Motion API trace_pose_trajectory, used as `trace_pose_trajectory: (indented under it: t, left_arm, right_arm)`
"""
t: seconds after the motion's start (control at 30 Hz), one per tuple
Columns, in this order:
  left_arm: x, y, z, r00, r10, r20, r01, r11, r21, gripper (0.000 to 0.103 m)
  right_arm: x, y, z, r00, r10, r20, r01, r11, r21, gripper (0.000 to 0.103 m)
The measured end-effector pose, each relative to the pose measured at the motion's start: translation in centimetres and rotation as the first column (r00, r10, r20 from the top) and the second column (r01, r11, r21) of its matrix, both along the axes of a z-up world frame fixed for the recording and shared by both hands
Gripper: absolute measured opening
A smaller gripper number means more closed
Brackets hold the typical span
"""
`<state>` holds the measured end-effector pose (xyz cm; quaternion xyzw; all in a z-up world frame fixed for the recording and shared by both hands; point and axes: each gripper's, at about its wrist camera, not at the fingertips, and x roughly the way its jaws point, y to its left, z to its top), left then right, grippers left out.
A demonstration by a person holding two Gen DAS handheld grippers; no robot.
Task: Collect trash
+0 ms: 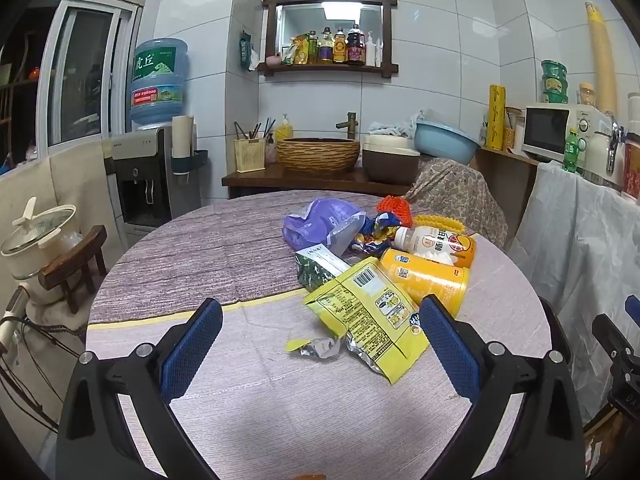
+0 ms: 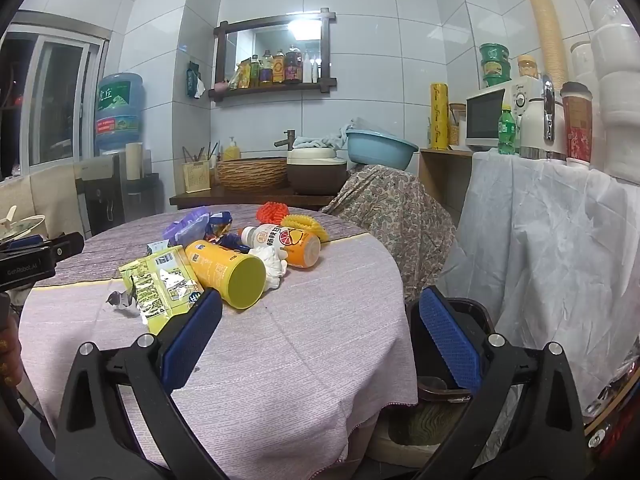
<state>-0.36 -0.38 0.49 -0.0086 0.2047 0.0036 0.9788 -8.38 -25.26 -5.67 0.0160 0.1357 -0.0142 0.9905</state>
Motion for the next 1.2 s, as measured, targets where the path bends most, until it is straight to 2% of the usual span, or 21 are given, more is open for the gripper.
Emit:
trace_pose_trajectory:
  t: [0.7, 0.73, 1.2]
  left_arm:
    - [-0.5, -0.7, 0.8, 1.000, -0.002, -0.002, 0.002, 1.000, 0.000, 0.098]
    - [0.0, 0.0, 0.0, 1.000, -0.002, 0.000, 0.002, 1.000, 0.000, 0.098]
    - [0.2, 0.2, -0.3, 1.000, -0.002, -0.001, 0.002, 1.000, 0.002, 0.098]
  right_arm:
    - [-0.1, 0.0, 0.0, 1.000, 0.001, -0.001, -0.001, 1.000, 0.001, 0.098]
    - [-0.1, 0.0, 0.0, 1.000, 0.001, -0.002, -0.001, 1.000, 0.001, 0.098]
    - [0.0, 0.1, -0.1, 1.000, 0.001, -0.002, -0.001, 1.000, 0.000, 0.098]
